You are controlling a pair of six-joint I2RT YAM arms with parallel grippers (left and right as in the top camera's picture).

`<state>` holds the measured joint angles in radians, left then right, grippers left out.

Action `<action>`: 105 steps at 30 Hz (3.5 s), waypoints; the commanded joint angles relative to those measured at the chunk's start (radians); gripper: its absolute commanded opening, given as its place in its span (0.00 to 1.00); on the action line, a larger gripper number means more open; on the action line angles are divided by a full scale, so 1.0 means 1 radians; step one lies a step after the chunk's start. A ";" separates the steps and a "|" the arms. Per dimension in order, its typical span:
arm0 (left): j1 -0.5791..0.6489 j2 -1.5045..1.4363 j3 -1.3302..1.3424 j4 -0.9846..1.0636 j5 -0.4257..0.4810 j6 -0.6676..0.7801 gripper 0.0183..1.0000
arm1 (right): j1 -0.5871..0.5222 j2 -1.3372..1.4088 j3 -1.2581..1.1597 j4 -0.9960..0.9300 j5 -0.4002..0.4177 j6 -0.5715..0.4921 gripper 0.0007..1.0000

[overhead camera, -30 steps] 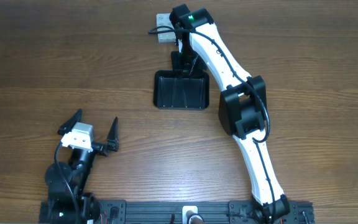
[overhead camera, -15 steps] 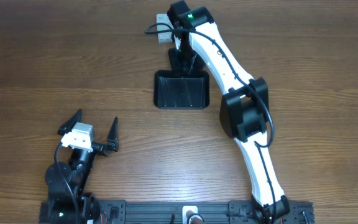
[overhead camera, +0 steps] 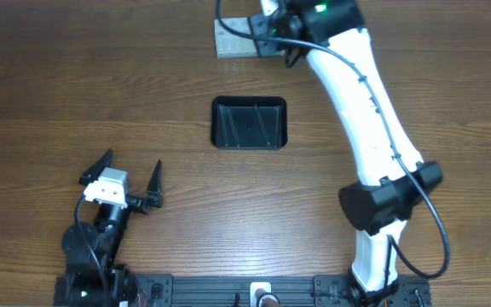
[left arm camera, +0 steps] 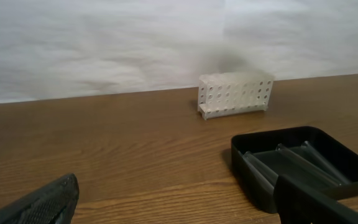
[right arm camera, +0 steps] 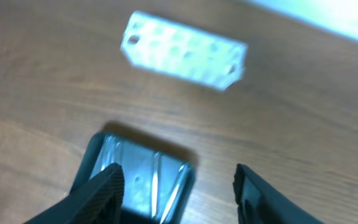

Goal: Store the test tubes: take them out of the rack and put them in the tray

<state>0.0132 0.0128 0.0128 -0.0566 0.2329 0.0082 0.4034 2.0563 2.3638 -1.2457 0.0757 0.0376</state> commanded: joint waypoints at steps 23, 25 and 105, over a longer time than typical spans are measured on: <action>-0.003 -0.008 -0.006 0.000 0.010 0.014 1.00 | -0.423 -1.034 -1.412 0.934 -0.043 -0.095 0.99; -0.003 -0.008 -0.007 0.000 0.010 0.014 1.00 | -0.429 -1.110 -1.524 1.020 -0.028 -0.099 0.99; -0.003 -0.008 -0.006 0.000 0.010 0.014 1.00 | -0.432 -2.051 -2.359 1.178 0.010 -0.099 0.99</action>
<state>0.0132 0.0128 0.0128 -0.0563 0.2329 0.0082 -0.0261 0.0158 0.0109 -0.0673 0.0639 -0.0570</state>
